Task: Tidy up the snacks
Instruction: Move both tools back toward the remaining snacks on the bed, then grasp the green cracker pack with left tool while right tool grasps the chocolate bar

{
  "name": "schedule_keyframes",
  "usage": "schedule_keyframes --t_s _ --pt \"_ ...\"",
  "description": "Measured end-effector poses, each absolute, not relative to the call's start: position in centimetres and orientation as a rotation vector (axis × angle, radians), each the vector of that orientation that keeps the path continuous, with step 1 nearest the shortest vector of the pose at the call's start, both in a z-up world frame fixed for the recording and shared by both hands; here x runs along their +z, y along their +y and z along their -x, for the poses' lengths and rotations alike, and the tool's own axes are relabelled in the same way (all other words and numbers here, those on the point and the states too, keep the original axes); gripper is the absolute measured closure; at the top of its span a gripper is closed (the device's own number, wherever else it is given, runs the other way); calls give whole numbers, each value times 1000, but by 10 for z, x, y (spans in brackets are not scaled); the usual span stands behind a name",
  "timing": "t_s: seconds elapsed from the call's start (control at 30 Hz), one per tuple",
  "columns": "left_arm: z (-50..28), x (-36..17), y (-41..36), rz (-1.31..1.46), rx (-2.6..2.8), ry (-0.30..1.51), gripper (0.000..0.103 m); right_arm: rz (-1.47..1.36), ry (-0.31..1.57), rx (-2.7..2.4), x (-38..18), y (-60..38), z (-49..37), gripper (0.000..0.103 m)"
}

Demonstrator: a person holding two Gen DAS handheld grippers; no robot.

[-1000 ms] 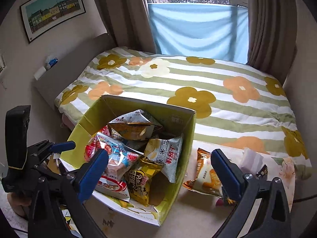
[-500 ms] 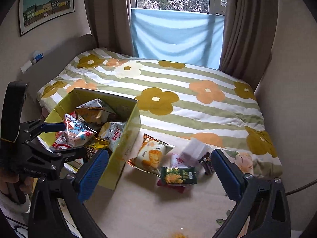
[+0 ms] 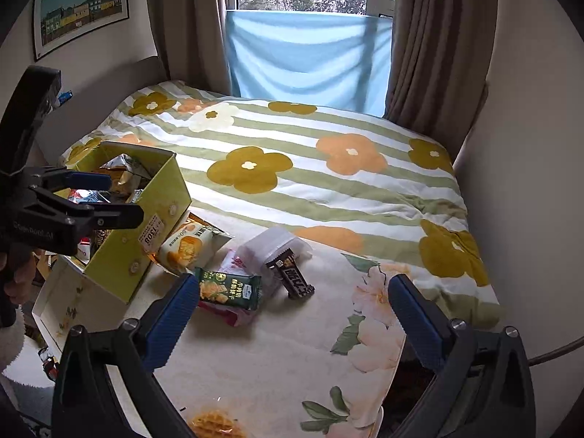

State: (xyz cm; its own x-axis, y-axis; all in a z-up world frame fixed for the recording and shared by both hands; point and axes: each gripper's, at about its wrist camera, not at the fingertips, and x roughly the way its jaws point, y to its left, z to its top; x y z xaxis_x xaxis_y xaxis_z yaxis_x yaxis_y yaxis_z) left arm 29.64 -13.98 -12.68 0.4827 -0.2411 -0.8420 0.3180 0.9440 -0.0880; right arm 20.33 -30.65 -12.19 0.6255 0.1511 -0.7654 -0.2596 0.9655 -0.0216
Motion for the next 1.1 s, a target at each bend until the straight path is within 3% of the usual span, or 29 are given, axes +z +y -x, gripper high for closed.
schedule_keyframes --t_s 0.5,0.73,1.1 --pt "-317 -219 -220 -431 -521 1192 3 76 945 389 -222 -341 -263 0" --pt "-325 -267 -233 -564 -611 1302 25 99 961 465 -254 -338 -276 0" --pt "-337 -291 -239 -673 -732 1359 30 69 1006 544 -278 -337 -294 1"
